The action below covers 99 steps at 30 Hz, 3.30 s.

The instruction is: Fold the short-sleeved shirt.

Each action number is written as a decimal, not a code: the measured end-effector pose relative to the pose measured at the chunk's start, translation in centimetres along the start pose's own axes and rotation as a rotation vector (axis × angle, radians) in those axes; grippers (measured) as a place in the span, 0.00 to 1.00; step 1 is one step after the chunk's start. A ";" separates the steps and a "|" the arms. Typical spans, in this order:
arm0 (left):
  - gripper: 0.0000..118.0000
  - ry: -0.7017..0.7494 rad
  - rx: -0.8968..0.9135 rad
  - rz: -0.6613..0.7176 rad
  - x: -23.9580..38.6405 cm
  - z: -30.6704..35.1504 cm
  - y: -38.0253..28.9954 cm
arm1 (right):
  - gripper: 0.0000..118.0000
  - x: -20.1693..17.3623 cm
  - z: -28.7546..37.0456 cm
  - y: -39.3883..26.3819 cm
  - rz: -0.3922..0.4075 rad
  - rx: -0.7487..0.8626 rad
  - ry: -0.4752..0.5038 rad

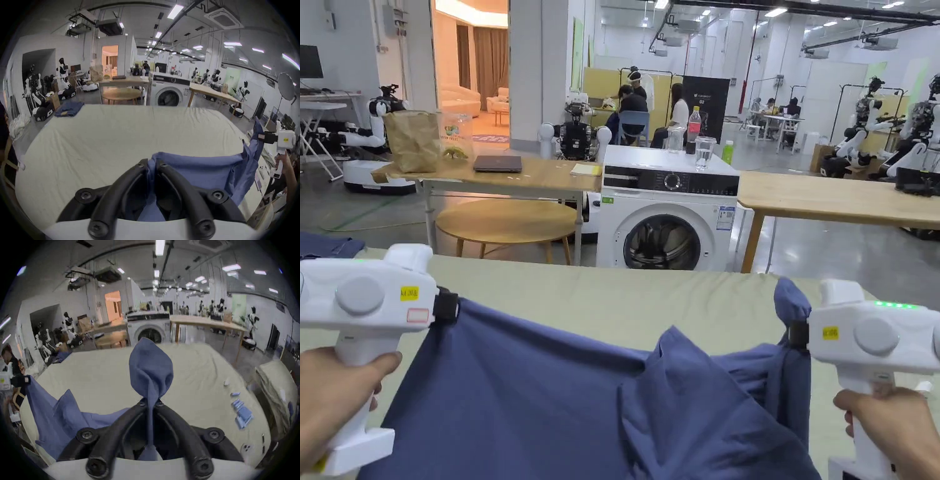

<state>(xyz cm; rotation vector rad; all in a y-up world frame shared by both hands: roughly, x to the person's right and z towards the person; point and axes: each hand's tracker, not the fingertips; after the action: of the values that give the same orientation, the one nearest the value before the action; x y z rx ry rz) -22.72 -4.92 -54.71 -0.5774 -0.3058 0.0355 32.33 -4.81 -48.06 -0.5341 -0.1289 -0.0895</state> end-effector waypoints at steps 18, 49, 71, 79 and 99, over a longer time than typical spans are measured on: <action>0.02 0.023 0.216 0.052 -1.1 7.2 16.8 | 0.02 -4.0 6.2 19.0 0.067 0.276 -0.078; 0.02 0.033 0.212 -0.007 -2.5 6.7 15.4 | 0.02 -6.7 7.7 20.1 0.134 0.317 -0.148; 0.03 -0.041 0.171 0.070 -2.0 16.0 -4.0 | 0.02 -5.6 18.0 2.3 0.179 0.177 -0.095; 0.03 -0.039 0.088 0.096 -1.6 15.7 -10.9 | 0.02 -5.2 16.4 -4.0 0.184 0.061 -0.063; 0.04 0.036 -0.232 0.135 -1.9 7.3 -24.7 | 0.34 -6.9 6.1 -20.9 0.046 -0.229 -0.027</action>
<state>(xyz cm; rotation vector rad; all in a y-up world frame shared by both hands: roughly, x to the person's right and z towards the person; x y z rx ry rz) -27.92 -21.95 -36.07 -0.8276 -0.2366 0.1213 22.47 -19.27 -33.38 -0.7663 -0.1336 -0.0518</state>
